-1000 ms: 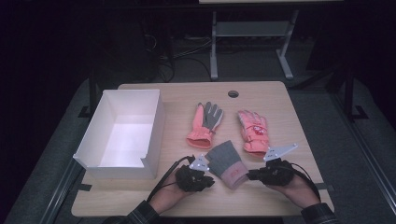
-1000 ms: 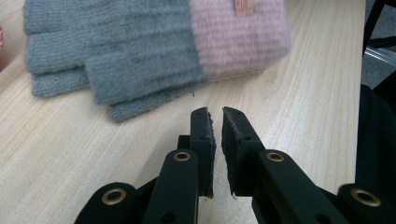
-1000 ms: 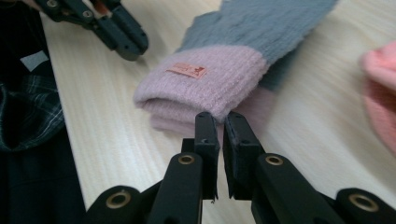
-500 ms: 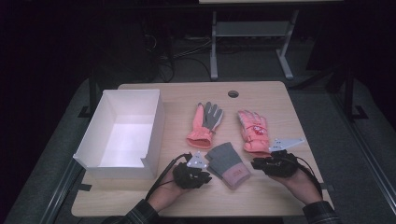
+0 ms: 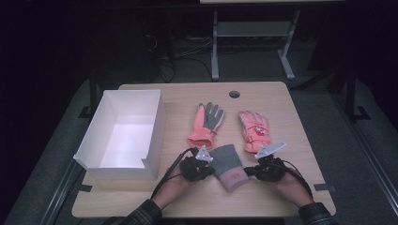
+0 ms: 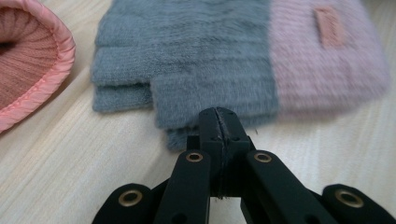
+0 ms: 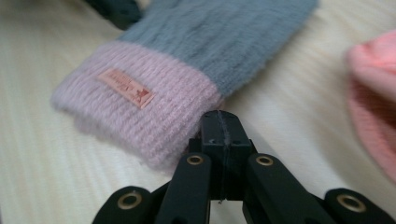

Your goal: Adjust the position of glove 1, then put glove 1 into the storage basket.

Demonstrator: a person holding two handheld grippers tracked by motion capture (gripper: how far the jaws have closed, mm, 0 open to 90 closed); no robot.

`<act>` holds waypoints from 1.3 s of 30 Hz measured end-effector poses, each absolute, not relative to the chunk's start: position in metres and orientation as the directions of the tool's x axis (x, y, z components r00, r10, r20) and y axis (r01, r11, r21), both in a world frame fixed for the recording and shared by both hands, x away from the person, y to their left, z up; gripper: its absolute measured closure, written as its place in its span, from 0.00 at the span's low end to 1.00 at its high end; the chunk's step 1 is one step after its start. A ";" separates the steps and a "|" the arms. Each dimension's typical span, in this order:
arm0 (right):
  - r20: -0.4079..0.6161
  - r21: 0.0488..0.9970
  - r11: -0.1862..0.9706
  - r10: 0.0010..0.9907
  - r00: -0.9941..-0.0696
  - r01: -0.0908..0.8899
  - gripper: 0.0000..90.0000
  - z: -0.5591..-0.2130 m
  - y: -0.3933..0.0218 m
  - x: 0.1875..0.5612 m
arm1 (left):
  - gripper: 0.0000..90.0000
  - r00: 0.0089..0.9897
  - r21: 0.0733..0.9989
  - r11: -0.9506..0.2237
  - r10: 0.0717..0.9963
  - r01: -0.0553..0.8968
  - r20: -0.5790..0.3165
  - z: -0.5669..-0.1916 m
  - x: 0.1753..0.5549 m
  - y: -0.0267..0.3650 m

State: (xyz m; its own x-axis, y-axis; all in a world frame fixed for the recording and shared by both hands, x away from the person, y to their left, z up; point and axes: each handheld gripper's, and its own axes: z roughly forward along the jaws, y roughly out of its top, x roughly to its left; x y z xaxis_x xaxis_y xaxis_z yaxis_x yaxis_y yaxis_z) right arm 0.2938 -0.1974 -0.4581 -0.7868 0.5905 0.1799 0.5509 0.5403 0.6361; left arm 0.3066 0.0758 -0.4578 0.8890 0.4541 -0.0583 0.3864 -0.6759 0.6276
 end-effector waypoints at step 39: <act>0.055 0.726 0.446 0.721 -0.691 0.524 0.28 -0.471 -0.251 0.274 | 0.14 0.861 0.669 -0.586 0.480 0.458 -0.168 -0.445 0.324 0.055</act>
State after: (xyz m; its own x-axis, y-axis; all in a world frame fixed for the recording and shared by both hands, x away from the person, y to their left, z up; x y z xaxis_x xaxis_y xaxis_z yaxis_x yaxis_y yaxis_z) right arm 0.2741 -0.2511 -0.4705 -0.6912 0.7206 0.0555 0.5235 0.4463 0.7258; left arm 0.3241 0.0554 -0.4446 0.8607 0.4804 -0.1683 0.4578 -0.5859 0.6687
